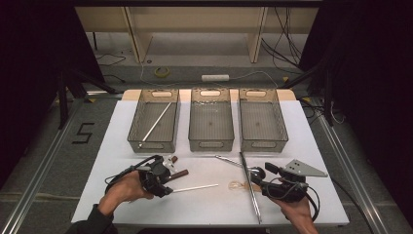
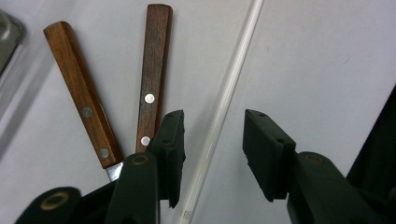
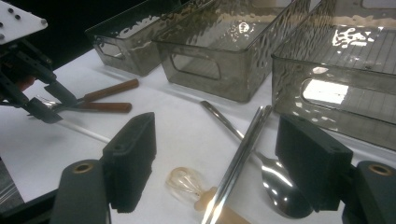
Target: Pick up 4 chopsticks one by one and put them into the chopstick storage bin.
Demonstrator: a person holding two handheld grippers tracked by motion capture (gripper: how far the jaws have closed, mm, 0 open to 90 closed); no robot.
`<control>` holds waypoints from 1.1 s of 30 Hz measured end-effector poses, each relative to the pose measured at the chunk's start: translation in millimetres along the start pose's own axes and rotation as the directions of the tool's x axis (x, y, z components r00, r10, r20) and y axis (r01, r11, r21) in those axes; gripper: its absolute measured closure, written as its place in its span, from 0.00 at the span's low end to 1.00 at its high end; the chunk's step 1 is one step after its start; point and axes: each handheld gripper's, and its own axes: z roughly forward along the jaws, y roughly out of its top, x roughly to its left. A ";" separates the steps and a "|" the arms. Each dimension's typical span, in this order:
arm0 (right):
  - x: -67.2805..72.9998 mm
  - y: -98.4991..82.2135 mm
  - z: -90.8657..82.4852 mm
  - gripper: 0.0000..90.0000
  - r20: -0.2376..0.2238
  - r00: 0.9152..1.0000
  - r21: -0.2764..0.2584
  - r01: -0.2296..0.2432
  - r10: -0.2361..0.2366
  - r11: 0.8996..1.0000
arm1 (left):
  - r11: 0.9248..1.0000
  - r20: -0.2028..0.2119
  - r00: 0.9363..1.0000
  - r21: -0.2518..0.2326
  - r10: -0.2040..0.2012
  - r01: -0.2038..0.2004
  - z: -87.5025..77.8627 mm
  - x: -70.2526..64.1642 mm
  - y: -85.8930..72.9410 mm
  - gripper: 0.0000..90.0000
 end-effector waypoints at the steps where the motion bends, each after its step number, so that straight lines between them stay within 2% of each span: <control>1: 0.3 0.1 0.1 0.33 0.000 1.000 0.001 -0.001 0.001 1.000 | 1.000 0.004 1.000 0.007 0.013 -0.013 0.9 -0.1 0.3 0.68; 19: -0.9 0.1 -0.3 0.33 0.000 1.000 0.000 -0.003 0.003 1.000 | 0.995 0.026 0.998 0.080 0.059 -0.061 14.2 2.5 -1.4 0.82; 20: -0.9 0.1 -0.3 0.33 0.000 1.000 0.000 -0.003 0.003 1.000 | 0.996 0.021 0.998 0.075 0.054 -0.055 15.6 1.6 -1.4 0.82; 24: -1.1 0.1 -0.4 0.33 0.001 1.000 -0.001 -0.006 0.006 1.000 | 0.990 0.019 0.996 0.108 0.084 -0.086 20.0 2.2 -0.9 0.84; 27: -0.6 0.2 -0.3 0.34 -0.001 1.000 0.001 -0.002 0.002 1.000 | 0.991 0.023 0.996 0.105 0.087 -0.089 20.3 2.3 -1.1 0.86; 33: -0.7 0.2 -0.4 0.34 -0.001 1.000 0.001 -0.001 0.001 1.000 | 0.987 0.026 0.992 0.108 0.121 -0.123 20.8 -0.4 -0.3 0.90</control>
